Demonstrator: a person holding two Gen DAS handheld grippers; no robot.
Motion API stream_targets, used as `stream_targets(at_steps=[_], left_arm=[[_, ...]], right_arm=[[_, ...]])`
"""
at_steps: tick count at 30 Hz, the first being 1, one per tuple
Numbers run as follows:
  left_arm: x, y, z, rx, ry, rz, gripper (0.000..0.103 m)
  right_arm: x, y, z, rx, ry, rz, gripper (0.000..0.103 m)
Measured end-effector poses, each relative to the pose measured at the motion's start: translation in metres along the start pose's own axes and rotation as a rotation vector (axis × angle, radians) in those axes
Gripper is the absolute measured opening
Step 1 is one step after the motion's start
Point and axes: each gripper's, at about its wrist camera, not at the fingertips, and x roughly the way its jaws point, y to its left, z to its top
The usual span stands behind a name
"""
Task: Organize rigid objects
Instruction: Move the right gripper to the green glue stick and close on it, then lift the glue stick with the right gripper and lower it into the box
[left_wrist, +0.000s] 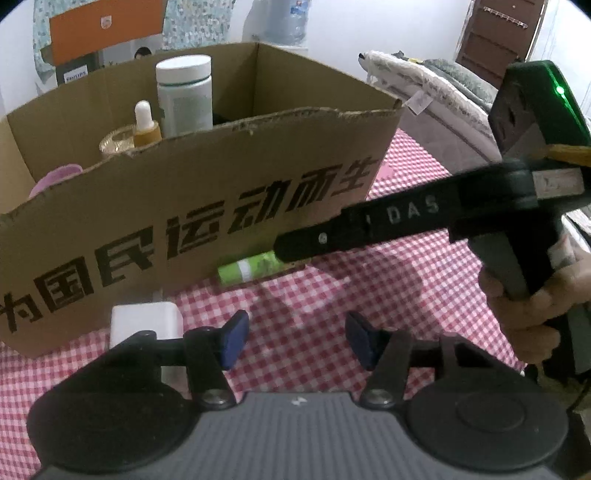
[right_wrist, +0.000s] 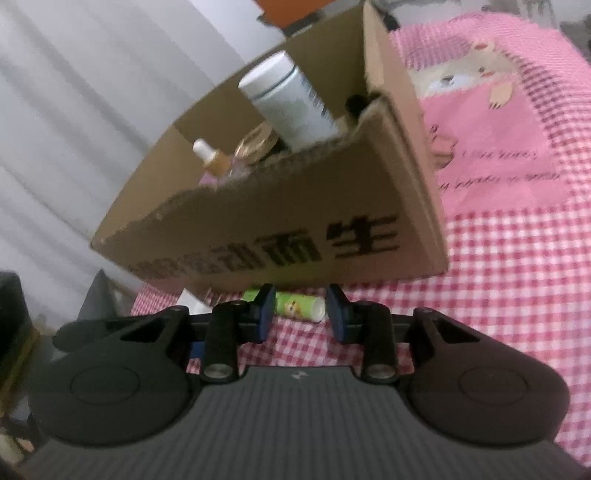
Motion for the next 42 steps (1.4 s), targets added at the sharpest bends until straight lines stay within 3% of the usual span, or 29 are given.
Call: stream_targets(at_steps=[6, 12, 17, 23, 31, 35, 42], left_arm=[[-0.003, 0.002, -0.008, -0.003, 0.010, -0.029, 0.059], [-0.004, 0.005, -0.010, -0.026, -0.001, -0.021, 0.058], [-0.005, 0.012, -0.008, -0.071, -0.008, -0.020, 0.058], [-0.004, 0.019, -0.007, -0.101, -0.018, -0.031, 0.045], [-0.007, 0.001, -0.016, -0.030, -0.018, -0.077, 0.040], [-0.009, -0.009, -0.021, 0.017, -0.021, -0.066, 0.028], [-0.004, -0.009, -0.014, 0.013, -0.005, -0.044, 0.028]], right_arm=[[-0.001, 0.011, -0.012, 0.019, 0.108, 0.133, 0.029], [-0.002, 0.026, -0.001, -0.054, 0.066, 0.046, 0.031], [0.021, 0.034, 0.005, -0.077, 0.104, 0.039, 0.030], [0.031, 0.036, -0.003, -0.060, 0.172, 0.073, 0.021], [0.004, 0.032, -0.022, -0.014, 0.178, 0.075, 0.019], [-0.005, 0.026, -0.032, 0.020, 0.176, 0.055, 0.020], [-0.002, 0.026, -0.031, 0.029, 0.167, 0.026, 0.020]])
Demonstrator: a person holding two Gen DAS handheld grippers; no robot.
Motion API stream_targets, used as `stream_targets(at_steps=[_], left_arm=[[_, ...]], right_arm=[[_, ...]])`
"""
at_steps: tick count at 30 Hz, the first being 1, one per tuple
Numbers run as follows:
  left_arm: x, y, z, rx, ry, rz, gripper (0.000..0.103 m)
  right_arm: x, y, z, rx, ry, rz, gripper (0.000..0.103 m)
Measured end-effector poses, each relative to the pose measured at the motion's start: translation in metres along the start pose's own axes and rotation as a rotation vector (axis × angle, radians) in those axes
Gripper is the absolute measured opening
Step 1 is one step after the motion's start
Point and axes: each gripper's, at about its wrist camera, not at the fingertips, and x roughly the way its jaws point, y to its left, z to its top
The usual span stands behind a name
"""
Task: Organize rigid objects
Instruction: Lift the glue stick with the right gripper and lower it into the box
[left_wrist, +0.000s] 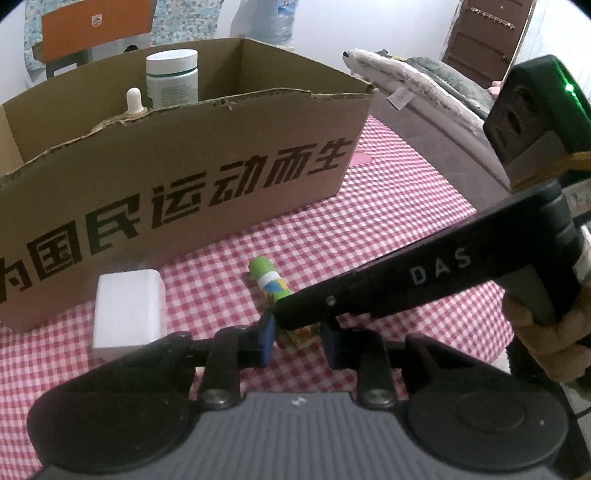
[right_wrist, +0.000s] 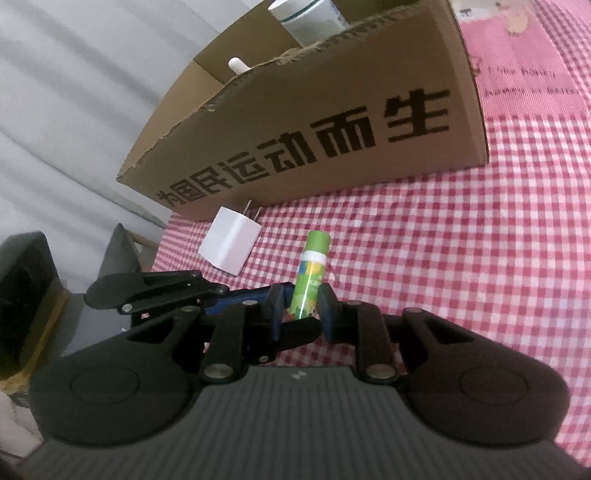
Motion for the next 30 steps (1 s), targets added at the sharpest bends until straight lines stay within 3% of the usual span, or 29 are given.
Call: stream_targets(at_steps=[7, 18, 30], left_arm=[[0.000, 0.002, 0.000, -0.006, -0.010, 0.010, 0.029], [-0.020, -0.002, -0.006, -0.001, -0.054, 0.012, 0.029], [-0.070, -0.009, 0.017, 0.022, -0.188, 0.030, 0.029]], right_arm=[[0.003, -0.008, -0.002, 0.048, -0.025, 0.048, 0.020], [-0.006, 0.005, -0.008, 0.028, -0.056, 0.055, 0.020], [-0.039, 0.042, 0.011, -0.059, -0.166, 0.073, 0.020]])
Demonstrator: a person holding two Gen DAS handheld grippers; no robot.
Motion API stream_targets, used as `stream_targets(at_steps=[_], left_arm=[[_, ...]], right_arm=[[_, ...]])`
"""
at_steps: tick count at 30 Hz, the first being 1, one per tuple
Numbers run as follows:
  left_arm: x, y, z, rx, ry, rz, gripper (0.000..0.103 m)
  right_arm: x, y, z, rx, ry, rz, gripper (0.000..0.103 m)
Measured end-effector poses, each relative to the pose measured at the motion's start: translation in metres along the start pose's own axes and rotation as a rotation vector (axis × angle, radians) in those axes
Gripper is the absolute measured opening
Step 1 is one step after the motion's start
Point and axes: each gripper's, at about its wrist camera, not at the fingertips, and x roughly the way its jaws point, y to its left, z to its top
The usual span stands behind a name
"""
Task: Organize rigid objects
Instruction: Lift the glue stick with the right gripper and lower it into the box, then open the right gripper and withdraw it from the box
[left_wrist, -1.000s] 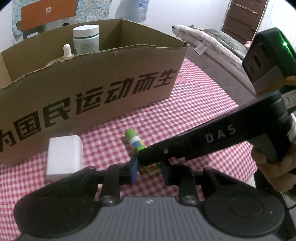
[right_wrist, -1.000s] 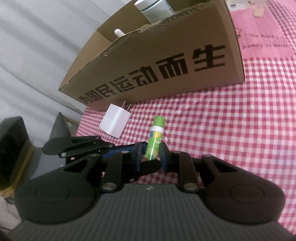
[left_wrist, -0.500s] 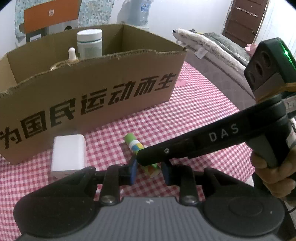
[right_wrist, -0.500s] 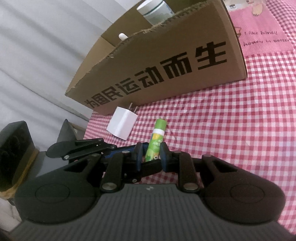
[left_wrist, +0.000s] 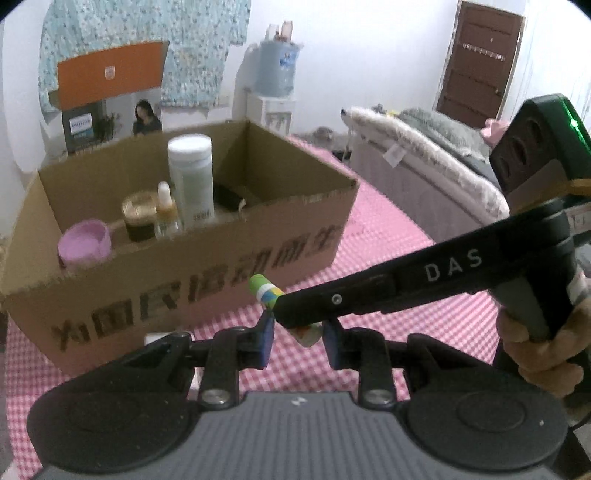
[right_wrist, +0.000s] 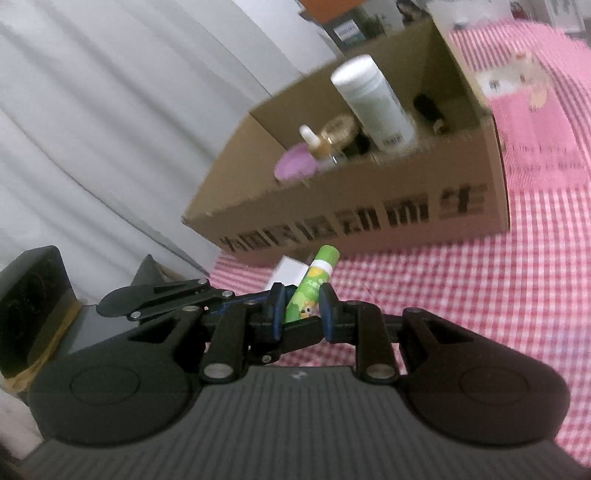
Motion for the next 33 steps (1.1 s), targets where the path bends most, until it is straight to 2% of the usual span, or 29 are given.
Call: stream_targets(at_steps=[7, 12, 18, 23, 26, 28, 33], left_arm=[[-0.011, -0.004, 0.034, 0.035, -0.070, 0.016, 0.029], [0.000, 0.000, 0.073, 0.054, -0.084, 0.024, 0.029], [0.049, 0.011, 0.116, 0.045, -0.029, 0.018, 0.029], [0.097, 0.024, 0.136, 0.024, 0.036, 0.012, 0.029], [0.114, 0.029, 0.140, 0.005, 0.072, -0.002, 0.029], [0.120, 0.029, 0.141, 0.001, 0.078, 0.002, 0.032], [0.118, 0.025, 0.138, 0.007, 0.078, 0.003, 0.043]], right_arm=[[-0.021, 0.016, 0.031, -0.066, -0.078, 0.007, 0.020], [-0.032, 0.015, 0.066, -0.107, -0.120, -0.012, 0.020], [-0.024, -0.015, 0.114, -0.095, -0.117, -0.050, 0.019], [-0.005, -0.043, 0.143, -0.099, -0.089, -0.112, 0.019], [0.006, -0.051, 0.150, -0.131, -0.076, -0.166, 0.021], [0.008, -0.053, 0.150, -0.149, -0.078, -0.190, 0.028], [0.005, -0.056, 0.149, -0.155, -0.105, -0.183, 0.035]])
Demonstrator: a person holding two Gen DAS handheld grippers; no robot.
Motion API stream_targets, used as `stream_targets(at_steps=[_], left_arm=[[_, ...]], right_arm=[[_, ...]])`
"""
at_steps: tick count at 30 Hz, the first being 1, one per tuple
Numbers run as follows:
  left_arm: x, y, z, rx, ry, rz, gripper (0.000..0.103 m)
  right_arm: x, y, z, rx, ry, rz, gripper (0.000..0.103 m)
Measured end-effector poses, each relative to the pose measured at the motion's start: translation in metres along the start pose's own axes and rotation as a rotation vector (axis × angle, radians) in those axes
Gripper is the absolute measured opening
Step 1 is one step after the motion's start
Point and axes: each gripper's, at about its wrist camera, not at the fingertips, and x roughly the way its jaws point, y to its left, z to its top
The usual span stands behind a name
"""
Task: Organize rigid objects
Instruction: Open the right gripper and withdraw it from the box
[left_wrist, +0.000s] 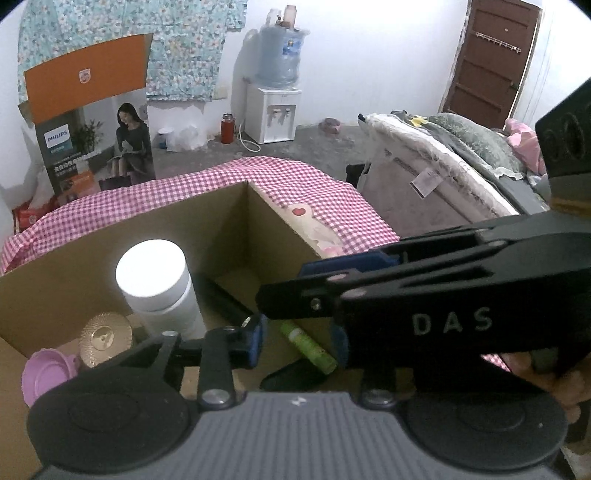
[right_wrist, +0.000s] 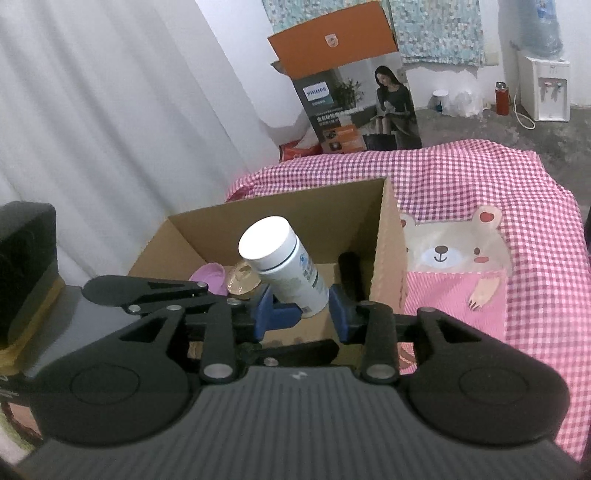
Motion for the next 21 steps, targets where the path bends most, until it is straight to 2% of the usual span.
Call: stream_targets(at_steps=[3, 7, 12, 21], left_arm=[[-0.007, -0.002, -0.001, 0.002, -0.011, 0.007, 0.050], [-0.021, -0.005, -0.003, -0.005, -0.029, 0.011, 0.059], [-0.050, -0.006, -0.012, -0.013, -0.058, 0.005, 0.075], [-0.108, 0.000, -0.049, -0.043, -0.105, 0.011, 0.085]], right_arm=[[-0.008, 0.000, -0.003, 0.007, -0.019, 0.008, 0.040], [-0.028, 0.005, -0.008, 0.015, -0.050, 0.015, 0.042], [-0.056, 0.015, -0.018, 0.008, -0.099, 0.015, 0.049], [-0.101, 0.037, -0.053, 0.017, -0.157, 0.039, 0.053]])
